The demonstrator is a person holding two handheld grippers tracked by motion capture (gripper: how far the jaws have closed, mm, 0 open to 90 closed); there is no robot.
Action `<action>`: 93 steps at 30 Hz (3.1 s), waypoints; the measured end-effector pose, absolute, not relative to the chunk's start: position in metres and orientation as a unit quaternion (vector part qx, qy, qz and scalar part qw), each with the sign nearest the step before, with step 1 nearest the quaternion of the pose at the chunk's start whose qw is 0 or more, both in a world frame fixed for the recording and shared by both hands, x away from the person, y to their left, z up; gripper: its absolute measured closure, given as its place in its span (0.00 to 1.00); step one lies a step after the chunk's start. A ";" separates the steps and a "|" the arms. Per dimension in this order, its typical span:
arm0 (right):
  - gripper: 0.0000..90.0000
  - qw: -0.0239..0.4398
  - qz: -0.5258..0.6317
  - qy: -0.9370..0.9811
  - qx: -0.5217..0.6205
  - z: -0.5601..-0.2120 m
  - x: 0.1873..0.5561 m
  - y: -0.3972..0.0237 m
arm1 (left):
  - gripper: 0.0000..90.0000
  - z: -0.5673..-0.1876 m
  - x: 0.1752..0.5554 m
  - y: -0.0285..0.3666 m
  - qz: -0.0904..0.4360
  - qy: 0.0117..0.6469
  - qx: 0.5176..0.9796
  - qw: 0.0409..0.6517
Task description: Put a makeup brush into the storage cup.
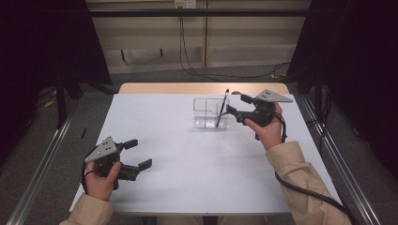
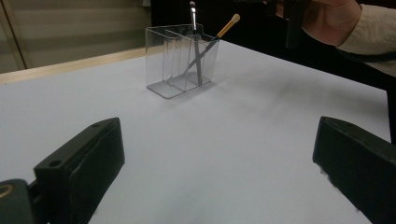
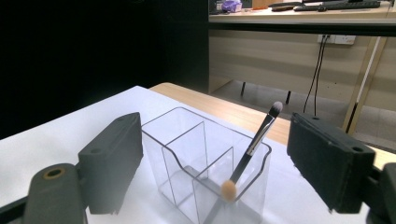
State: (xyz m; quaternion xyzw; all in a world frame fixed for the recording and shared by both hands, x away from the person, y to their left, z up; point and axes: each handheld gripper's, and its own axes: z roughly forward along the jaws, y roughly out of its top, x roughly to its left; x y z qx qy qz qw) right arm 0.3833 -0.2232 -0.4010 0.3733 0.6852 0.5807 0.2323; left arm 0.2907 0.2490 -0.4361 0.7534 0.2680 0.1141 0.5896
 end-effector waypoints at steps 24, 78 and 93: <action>0.17 0.228 0.569 0.705 0.358 -0.405 0.362 -0.229 | 0.02 -0.435 0.294 0.245 0.113 0.264 0.752 0.594; 0.11 0.208 0.575 0.709 0.352 -0.418 0.329 -0.252 | 0.02 -0.433 0.290 0.247 0.115 0.265 0.751 0.594; 0.09 0.209 0.569 0.713 0.352 -0.422 0.320 -0.263 | 0.02 -0.434 0.290 0.247 0.115 0.265 0.750 0.595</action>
